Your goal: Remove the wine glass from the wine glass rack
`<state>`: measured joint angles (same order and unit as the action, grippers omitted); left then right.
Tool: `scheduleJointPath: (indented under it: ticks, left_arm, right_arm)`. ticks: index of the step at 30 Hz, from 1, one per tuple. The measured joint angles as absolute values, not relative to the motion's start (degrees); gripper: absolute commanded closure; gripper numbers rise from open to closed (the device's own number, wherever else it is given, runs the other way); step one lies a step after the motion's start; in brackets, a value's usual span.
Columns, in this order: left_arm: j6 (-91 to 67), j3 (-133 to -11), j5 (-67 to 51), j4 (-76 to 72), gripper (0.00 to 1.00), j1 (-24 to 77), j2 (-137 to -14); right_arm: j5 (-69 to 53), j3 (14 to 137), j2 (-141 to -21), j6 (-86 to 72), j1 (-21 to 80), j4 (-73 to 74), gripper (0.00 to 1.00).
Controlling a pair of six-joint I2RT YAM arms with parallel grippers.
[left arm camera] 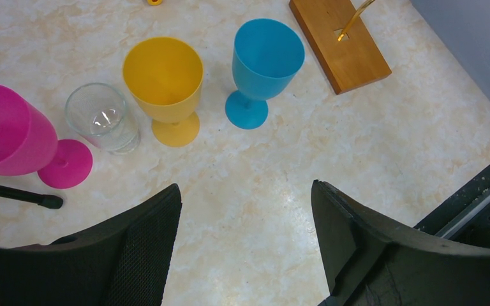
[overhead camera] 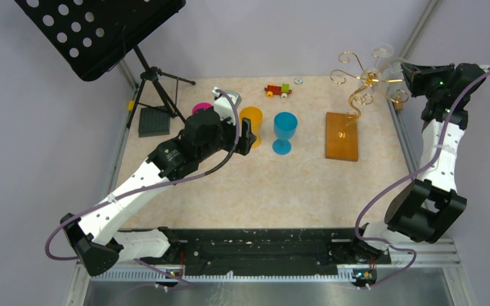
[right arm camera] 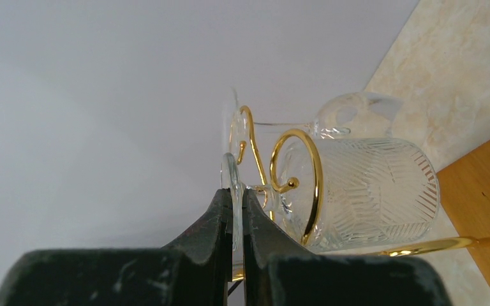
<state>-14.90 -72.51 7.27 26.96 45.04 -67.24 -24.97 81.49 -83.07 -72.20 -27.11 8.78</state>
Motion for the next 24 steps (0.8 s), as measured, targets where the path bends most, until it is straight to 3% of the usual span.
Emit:
scheduleJointPath:
  ticks: [24]
  left_arm:
    - [-14.9, -72.5, 7.2, 27.0, 0.22, 44.9, -67.2]
  right_arm:
    - [-20.0, 92.2, -94.3, -73.1, -25.9, 5.3, 1.0]
